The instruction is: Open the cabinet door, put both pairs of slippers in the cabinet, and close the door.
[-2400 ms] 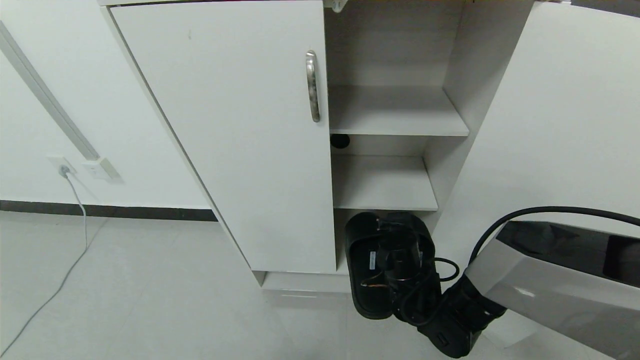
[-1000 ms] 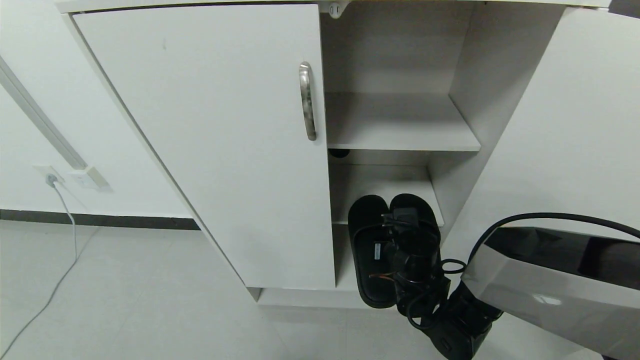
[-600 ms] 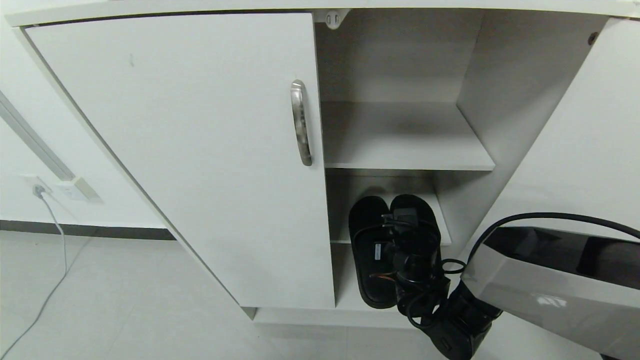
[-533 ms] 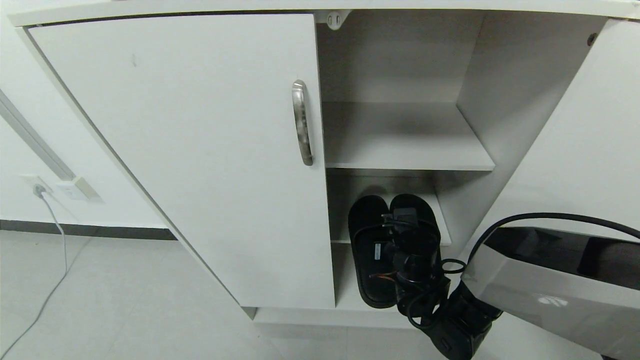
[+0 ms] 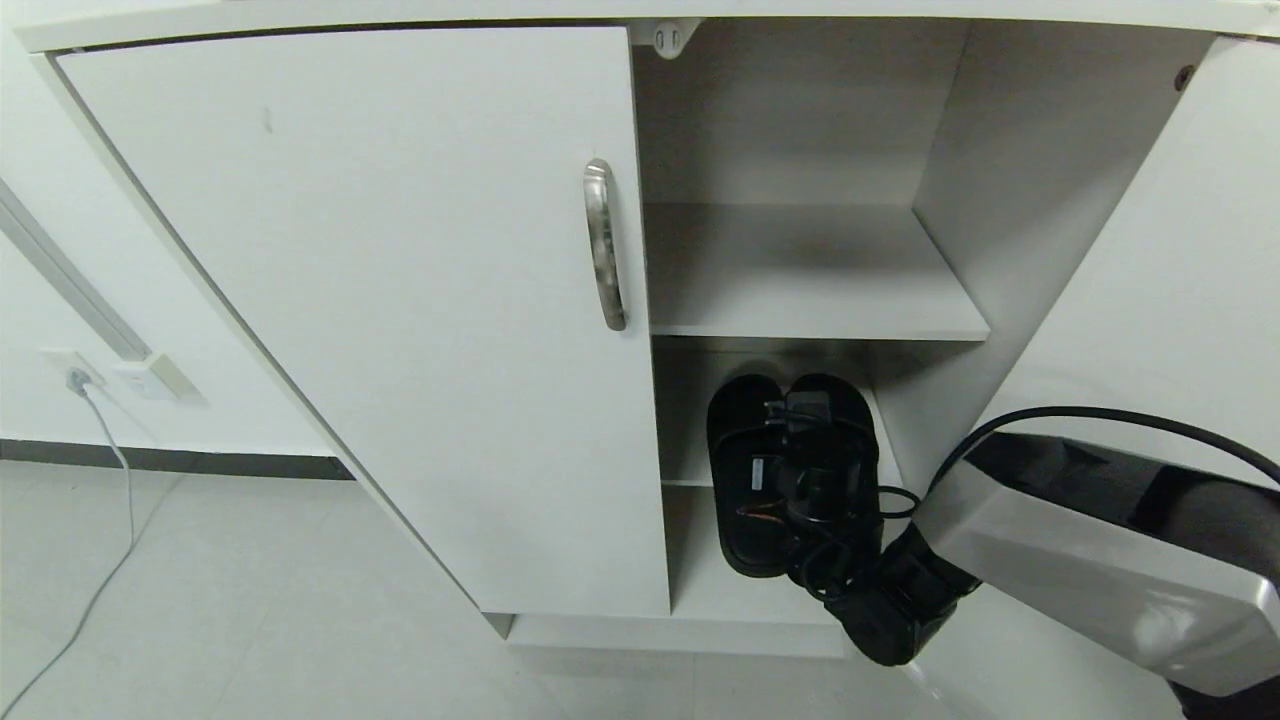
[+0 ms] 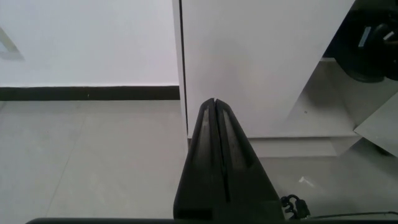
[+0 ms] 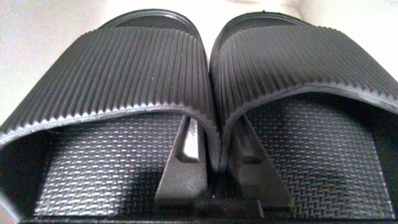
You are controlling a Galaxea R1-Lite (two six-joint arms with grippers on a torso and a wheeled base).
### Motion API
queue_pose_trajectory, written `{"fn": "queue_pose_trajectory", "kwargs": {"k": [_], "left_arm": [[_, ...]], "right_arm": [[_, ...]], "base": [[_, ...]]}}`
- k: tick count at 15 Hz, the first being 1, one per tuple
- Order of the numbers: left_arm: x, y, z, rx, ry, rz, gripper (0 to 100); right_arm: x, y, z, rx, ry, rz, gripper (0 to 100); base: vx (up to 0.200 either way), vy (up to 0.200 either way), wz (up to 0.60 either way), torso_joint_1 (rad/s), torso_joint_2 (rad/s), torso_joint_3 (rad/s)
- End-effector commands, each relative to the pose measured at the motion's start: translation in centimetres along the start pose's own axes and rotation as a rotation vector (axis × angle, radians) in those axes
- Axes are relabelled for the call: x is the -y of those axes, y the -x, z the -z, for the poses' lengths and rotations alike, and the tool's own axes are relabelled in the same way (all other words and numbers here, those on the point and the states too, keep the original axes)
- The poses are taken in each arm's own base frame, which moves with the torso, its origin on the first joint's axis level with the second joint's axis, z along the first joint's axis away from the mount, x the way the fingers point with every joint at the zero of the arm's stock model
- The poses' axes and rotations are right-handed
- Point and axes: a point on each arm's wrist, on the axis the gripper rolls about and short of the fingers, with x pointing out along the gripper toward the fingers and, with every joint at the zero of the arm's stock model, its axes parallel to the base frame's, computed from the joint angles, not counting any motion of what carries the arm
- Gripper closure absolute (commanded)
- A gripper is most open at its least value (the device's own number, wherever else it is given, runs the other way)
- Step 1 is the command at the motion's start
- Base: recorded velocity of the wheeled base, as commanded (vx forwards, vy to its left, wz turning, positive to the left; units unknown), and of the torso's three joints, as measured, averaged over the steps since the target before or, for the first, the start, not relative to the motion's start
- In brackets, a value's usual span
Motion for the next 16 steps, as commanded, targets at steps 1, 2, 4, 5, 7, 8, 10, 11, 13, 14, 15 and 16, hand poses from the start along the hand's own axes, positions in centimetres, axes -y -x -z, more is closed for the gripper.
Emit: {"fn": "queue_pose_trajectory", "kwargs": {"k": [1, 2, 4, 5, 7, 8, 10, 11, 13, 14, 15, 16], "left_arm": [[0.0, 0.0, 0.0, -0.001, 0.000, 0.000, 100], [0.0, 0.0, 0.0, -0.001, 0.000, 0.000, 100], [0.0, 0.0, 0.0, -0.001, 0.000, 0.000, 100], [0.0, 0.0, 0.0, -0.001, 0.000, 0.000, 100], [0.0, 0.0, 0.0, -0.001, 0.000, 0.000, 100], [0.0, 0.0, 0.0, -0.001, 0.000, 0.000, 100], [0.0, 0.0, 0.0, -0.001, 0.000, 0.000, 100], [0.0, 0.0, 0.0, -0.001, 0.000, 0.000, 100], [0.0, 0.0, 0.0, -0.001, 0.000, 0.000, 100], [0.0, 0.0, 0.0, -0.001, 0.000, 0.000, 100], [0.0, 0.0, 0.0, -0.001, 0.000, 0.000, 100], [0.0, 0.0, 0.0, -0.001, 0.000, 0.000, 100]], "right_arm": [[-0.9, -1.8, 0.2, 0.015, -0.015, 0.012, 100], [-1.0, -2.3, 0.1, 0.018, -0.018, 0.018, 100], [-1.2, -3.7, -0.2, 0.014, -0.014, 0.033, 100], [-1.3, -4.0, -0.4, 0.016, -0.016, 0.038, 100], [-1.2, -5.1, -0.8, 0.015, -0.015, 0.052, 100], [-1.2, -5.5, -0.8, 0.016, -0.015, 0.059, 100], [-1.1, -6.3, -1.0, 0.018, -0.017, 0.070, 100], [-1.1, -6.6, -1.1, 0.021, -0.020, 0.073, 100], [-1.1, -7.1, -1.1, 0.024, -0.022, 0.079, 100], [-1.0, -7.3, -1.1, 0.021, -0.019, 0.082, 100], [-1.0, -7.4, -0.9, 0.017, -0.016, 0.084, 100], [-0.9, -7.5, -1.0, 0.020, -0.019, 0.087, 100]], "base": [[0.000, 0.000, 0.00, 0.000, 0.00, 0.000], [0.000, 0.000, 0.00, 0.000, 0.00, 0.000], [0.000, 0.000, 0.00, 0.000, 0.00, 0.000], [0.000, 0.000, 0.00, 0.000, 0.00, 0.000], [0.000, 0.000, 0.00, 0.000, 0.00, 0.000], [0.000, 0.000, 0.00, 0.000, 0.00, 0.000], [0.000, 0.000, 0.00, 0.000, 0.00, 0.000], [0.000, 0.000, 0.00, 0.000, 0.00, 0.000], [0.000, 0.000, 0.00, 0.000, 0.00, 0.000], [0.000, 0.000, 0.00, 0.000, 0.00, 0.000], [0.000, 0.000, 0.00, 0.000, 0.00, 0.000], [0.000, 0.000, 0.00, 0.000, 0.00, 0.000]]}}
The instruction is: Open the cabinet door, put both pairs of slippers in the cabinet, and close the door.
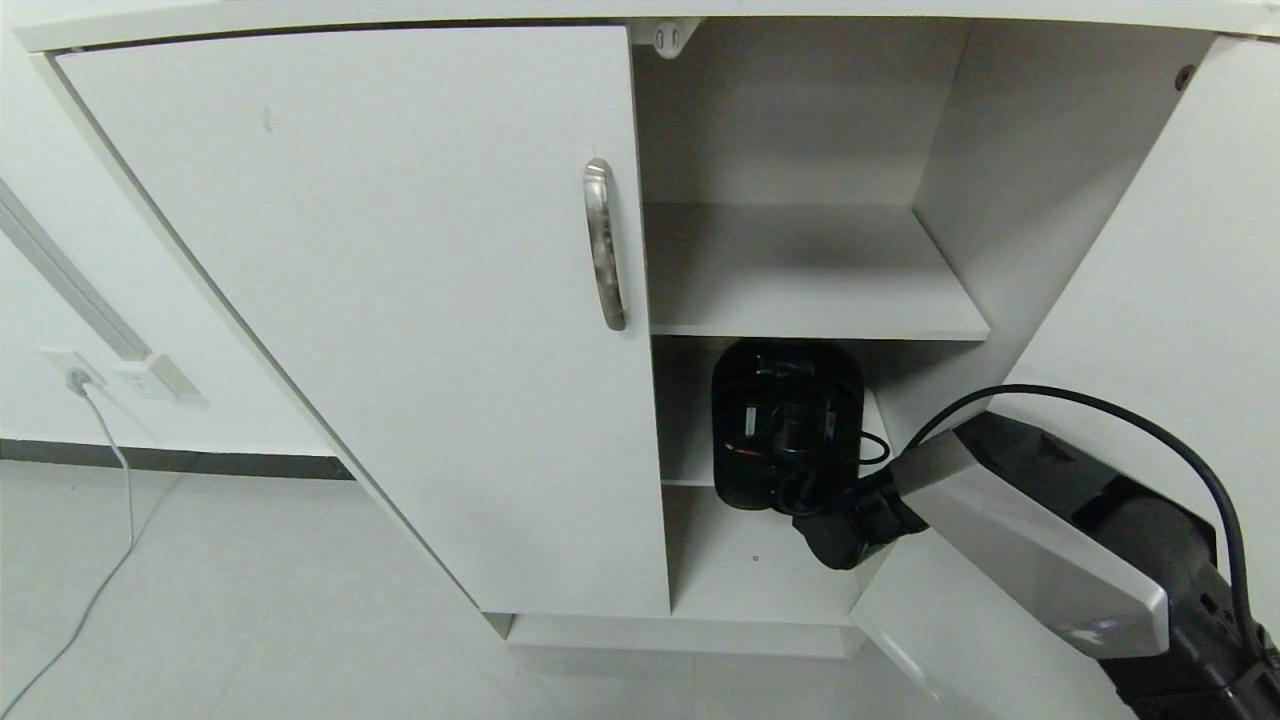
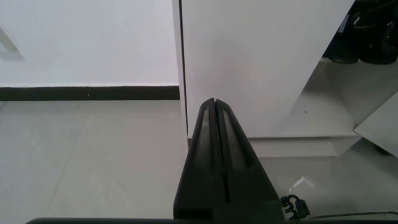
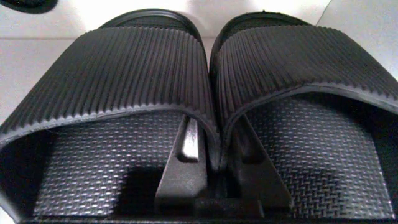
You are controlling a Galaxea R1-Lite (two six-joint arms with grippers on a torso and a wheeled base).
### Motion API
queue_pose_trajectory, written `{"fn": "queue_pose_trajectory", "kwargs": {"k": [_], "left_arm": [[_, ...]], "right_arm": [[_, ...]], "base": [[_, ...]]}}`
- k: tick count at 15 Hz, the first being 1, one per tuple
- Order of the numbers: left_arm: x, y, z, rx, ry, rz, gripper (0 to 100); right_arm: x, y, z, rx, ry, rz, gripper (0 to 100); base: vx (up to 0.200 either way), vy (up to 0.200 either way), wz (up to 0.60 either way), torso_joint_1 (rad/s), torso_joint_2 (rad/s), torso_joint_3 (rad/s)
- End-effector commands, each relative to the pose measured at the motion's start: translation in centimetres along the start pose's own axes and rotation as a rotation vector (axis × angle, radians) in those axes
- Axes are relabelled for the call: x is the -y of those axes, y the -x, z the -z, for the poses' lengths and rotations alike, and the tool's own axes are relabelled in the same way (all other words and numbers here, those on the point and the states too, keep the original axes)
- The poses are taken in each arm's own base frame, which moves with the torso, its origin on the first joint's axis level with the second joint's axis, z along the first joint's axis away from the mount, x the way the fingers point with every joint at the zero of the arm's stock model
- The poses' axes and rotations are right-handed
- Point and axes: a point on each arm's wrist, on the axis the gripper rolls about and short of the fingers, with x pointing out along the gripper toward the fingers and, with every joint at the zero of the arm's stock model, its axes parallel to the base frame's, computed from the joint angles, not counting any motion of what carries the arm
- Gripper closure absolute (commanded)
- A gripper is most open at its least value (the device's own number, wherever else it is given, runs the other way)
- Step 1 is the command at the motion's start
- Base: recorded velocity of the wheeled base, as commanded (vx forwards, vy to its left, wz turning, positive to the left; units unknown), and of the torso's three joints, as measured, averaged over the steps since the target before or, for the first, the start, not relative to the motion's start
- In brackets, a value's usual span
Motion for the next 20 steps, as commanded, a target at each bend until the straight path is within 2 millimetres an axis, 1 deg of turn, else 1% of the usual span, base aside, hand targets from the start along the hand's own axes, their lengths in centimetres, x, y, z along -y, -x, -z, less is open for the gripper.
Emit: {"fn": "queue_pose_trajectory", "kwargs": {"k": [1, 5, 6, 9, 11, 14, 15, 16, 17, 19, 20], "left_arm": [[0.0, 0.0, 0.0, -0.001, 0.000, 0.000, 100], [0.0, 0.0, 0.0, -0.001, 0.000, 0.000, 100], [0.0, 0.0, 0.0, -0.001, 0.000, 0.000, 100], [0.0, 0.0, 0.0, -0.001, 0.000, 0.000, 100], [0.0, 0.0, 0.0, -0.001, 0.000, 0.000, 100], [0.0, 0.0, 0.0, -0.001, 0.000, 0.000, 100], [0.0, 0.0, 0.0, -0.001, -0.002, 0.000, 100], [0.0, 0.0, 0.0, -0.001, -0.002, 0.000, 100], [0.0, 0.0, 0.0, -0.001, -0.002, 0.000, 100], [0.0, 0.0, 0.0, -0.001, -0.002, 0.000, 100], [0.0, 0.0, 0.0, -0.001, -0.002, 0.000, 100]], "right_arm": [[0.0, -0.1, 0.1, 0.000, 0.000, 0.003, 100], [0.0, -0.1, 0.3, -0.006, 0.006, 0.001, 100], [0.0, -0.1, 0.3, -0.006, 0.006, 0.003, 0], [0.0, 0.0, 0.4, -0.012, 0.011, 0.001, 0], [0.1, 0.5, 0.7, -0.026, 0.024, -0.003, 0], [0.3, 1.5, 0.2, -0.028, 0.026, -0.014, 0], [0.4, 2.6, -0.5, -0.019, 0.017, -0.023, 0], [0.5, 3.2, -0.7, -0.017, 0.015, -0.029, 0], [0.7, 4.7, -1.2, -0.018, 0.015, -0.048, 0], [1.3, 7.2, -1.7, -0.016, 0.011, -0.077, 0], [1.7, 8.3, -1.6, -0.028, 0.023, -0.089, 0]], "base": [[0.000, 0.000, 0.00, 0.000, 0.00, 0.000], [0.000, 0.000, 0.00, 0.000, 0.00, 0.000], [0.000, 0.000, 0.00, 0.000, 0.00, 0.000], [0.000, 0.000, 0.00, 0.000, 0.00, 0.000], [0.000, 0.000, 0.00, 0.000, 0.00, 0.000], [0.000, 0.000, 0.00, 0.000, 0.00, 0.000], [0.000, 0.000, 0.00, 0.000, 0.00, 0.000], [0.000, 0.000, 0.00, 0.000, 0.00, 0.000], [0.000, 0.000, 0.00, 0.000, 0.00, 0.000], [0.000, 0.000, 0.00, 0.000, 0.00, 0.000], [0.000, 0.000, 0.00, 0.000, 0.00, 0.000]]}}
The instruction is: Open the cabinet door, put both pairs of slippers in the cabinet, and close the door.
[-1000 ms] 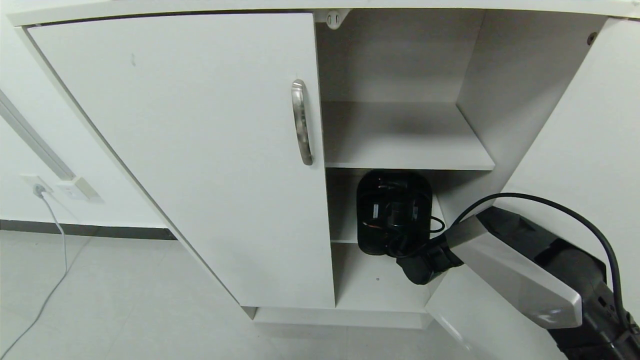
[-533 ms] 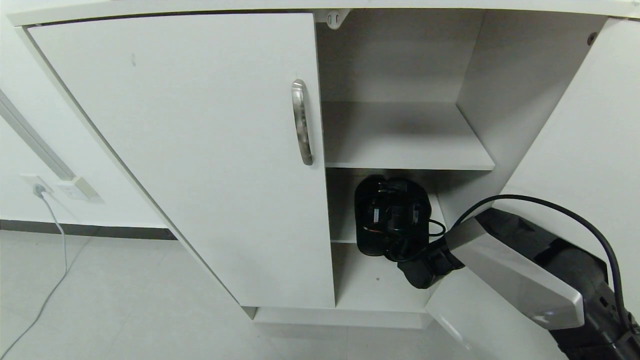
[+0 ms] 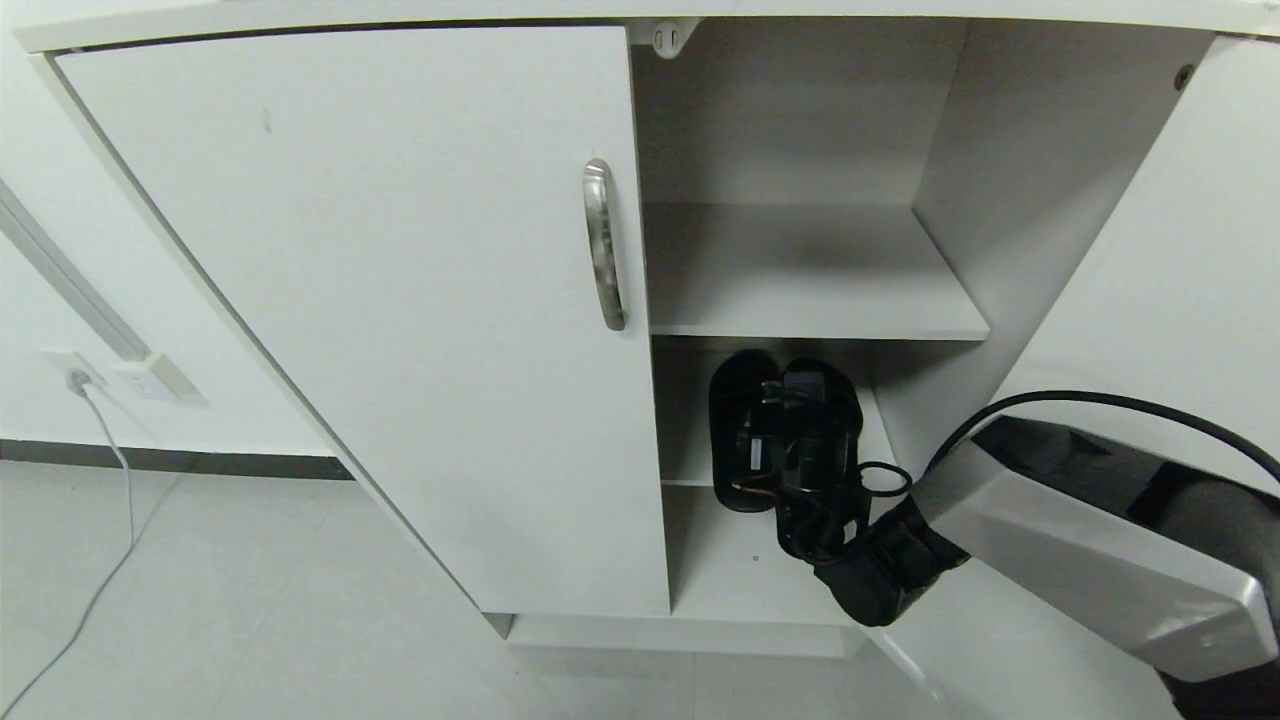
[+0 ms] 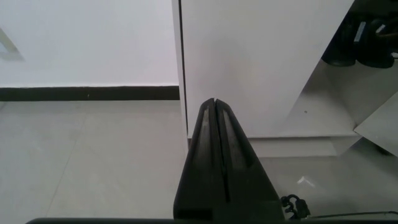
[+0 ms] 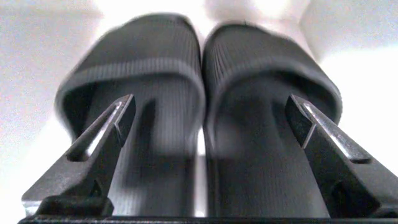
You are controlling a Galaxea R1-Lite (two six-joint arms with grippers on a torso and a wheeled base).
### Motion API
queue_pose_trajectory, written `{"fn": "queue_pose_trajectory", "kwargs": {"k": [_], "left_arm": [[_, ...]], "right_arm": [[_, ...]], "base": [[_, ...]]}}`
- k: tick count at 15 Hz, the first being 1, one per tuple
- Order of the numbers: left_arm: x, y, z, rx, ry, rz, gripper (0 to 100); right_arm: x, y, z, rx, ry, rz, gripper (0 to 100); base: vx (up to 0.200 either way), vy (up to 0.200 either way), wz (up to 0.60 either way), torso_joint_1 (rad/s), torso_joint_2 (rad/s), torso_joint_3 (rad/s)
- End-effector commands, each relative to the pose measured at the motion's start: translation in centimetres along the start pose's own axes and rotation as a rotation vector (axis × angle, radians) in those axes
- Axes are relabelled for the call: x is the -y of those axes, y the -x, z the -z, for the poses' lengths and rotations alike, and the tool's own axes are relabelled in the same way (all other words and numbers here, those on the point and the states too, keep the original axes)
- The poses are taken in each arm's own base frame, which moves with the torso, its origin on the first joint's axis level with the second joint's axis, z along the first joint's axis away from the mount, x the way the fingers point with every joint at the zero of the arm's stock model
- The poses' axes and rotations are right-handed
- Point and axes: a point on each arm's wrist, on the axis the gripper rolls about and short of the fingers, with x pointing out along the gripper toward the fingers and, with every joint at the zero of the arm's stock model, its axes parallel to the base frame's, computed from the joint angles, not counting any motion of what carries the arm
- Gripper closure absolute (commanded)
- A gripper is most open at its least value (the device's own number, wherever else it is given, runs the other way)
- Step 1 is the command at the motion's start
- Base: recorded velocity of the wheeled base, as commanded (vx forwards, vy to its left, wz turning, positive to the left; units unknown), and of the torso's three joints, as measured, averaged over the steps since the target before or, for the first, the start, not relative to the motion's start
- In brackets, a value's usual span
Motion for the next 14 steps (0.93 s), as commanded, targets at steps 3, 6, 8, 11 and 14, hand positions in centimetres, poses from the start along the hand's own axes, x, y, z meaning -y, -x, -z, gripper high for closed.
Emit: {"fn": "queue_pose_trajectory", "kwargs": {"k": [3, 6, 8, 11, 14], "left_arm": [[0.0, 0.0, 0.0, -0.001, 0.000, 0.000, 100], [0.0, 0.0, 0.0, -0.001, 0.001, 0.000, 100], [0.0, 0.0, 0.0, -0.001, 0.001, 0.000, 100], [0.0, 0.0, 0.0, -0.001, 0.001, 0.000, 100], [0.0, 0.0, 0.0, -0.001, 0.001, 0.000, 100]], "right_arm": [[1.7, 5.3, -1.5, -0.004, 0.005, -0.057, 0], [2.3, 6.9, -0.8, -0.004, 0.006, -0.078, 0], [2.1, 7.1, -0.5, -0.008, 0.009, -0.083, 0], [2.1, 7.1, -0.6, -0.006, 0.008, -0.085, 0], [2.0, 7.3, -0.7, -0.005, 0.009, -0.091, 0]], "base": [[0.000, 0.000, 0.00, 0.000, 0.00, 0.000], [0.000, 0.000, 0.00, 0.000, 0.00, 0.000], [0.000, 0.000, 0.00, 0.000, 0.00, 0.000], [-0.067, 0.000, 0.00, -0.001, 0.00, 0.001], [-0.200, 0.000, 0.00, 0.006, 0.00, -0.001]]}}
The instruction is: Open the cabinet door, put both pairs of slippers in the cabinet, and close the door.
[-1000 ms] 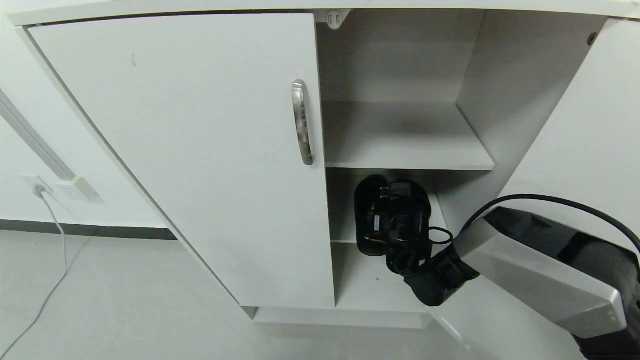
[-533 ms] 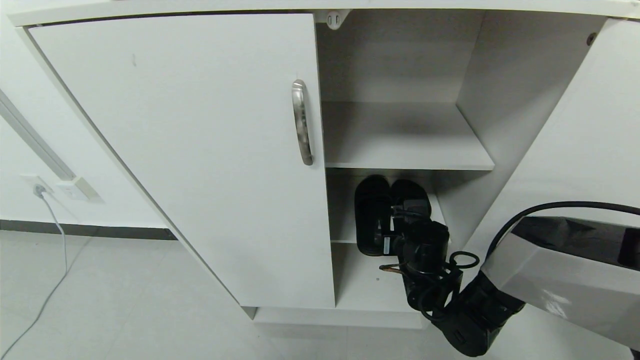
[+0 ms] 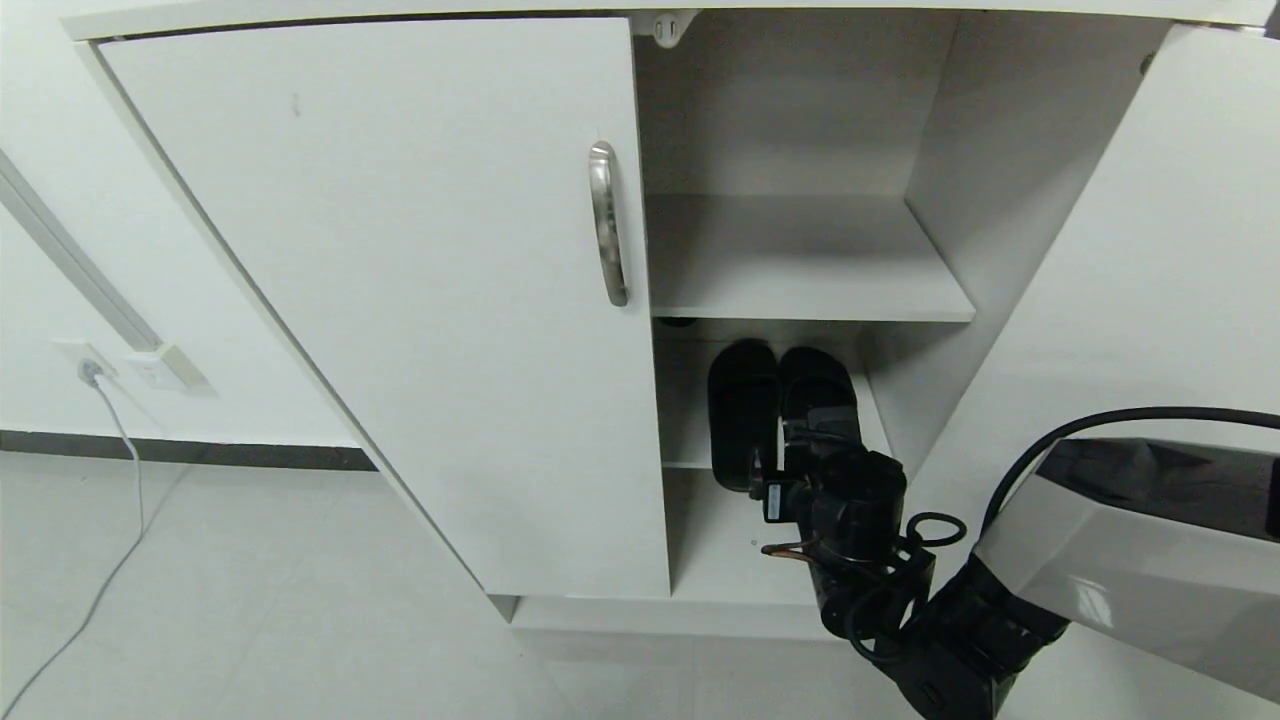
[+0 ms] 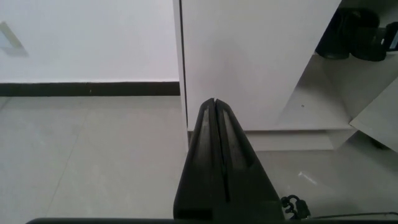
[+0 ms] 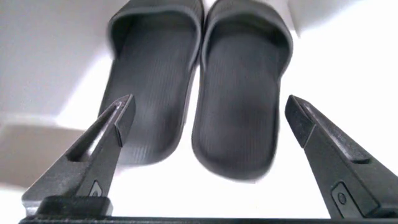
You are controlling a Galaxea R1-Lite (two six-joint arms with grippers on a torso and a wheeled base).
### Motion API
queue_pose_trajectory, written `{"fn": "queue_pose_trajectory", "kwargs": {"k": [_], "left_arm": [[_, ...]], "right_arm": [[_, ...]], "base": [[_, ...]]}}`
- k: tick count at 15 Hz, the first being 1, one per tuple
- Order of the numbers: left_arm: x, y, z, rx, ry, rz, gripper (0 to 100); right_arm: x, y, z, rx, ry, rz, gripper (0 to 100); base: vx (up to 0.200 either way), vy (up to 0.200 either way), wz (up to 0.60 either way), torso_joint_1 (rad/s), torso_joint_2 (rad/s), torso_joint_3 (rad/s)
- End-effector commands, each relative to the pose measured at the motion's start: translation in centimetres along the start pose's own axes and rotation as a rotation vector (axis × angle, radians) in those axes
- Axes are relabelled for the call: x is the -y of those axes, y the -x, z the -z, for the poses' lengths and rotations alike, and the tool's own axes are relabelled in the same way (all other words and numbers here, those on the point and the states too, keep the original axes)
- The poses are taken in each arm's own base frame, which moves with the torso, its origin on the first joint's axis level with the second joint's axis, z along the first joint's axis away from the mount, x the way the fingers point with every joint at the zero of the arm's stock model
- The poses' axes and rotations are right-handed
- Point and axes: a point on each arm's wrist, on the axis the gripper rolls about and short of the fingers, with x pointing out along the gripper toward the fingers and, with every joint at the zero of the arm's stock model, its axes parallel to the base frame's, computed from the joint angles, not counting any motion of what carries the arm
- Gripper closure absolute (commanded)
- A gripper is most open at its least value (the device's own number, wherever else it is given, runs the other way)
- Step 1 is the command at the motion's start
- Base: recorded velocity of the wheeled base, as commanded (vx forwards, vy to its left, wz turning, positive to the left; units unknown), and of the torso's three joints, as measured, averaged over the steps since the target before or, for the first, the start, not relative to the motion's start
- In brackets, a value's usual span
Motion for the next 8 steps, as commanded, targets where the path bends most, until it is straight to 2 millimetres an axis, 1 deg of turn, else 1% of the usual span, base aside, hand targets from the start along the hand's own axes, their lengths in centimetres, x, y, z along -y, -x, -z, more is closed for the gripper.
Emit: {"fn": "queue_pose_trajectory", "kwargs": {"k": [1, 3, 8], "left_arm": [[0.00, -0.01, 0.00, -0.001, 0.000, 0.000, 100], [0.00, -0.01, 0.00, -0.001, 0.000, 0.000, 100], [0.00, -0.01, 0.00, -0.001, 0.000, 0.000, 100]], "right_arm": [[-0.02, 0.03, -0.08, 0.002, -0.001, -0.001, 0], [-0.06, 0.07, -0.08, 0.002, 0.000, -0.003, 0], [-0.06, 0.07, -0.08, 0.002, 0.000, -0.003, 0]], "base": [[-0.200, 0.000, 0.00, -0.002, 0.01, 0.002], [-0.200, 0.000, 0.00, 0.005, 0.00, 0.000], [0.000, 0.000, 0.00, 0.000, 0.00, 0.000]]}}
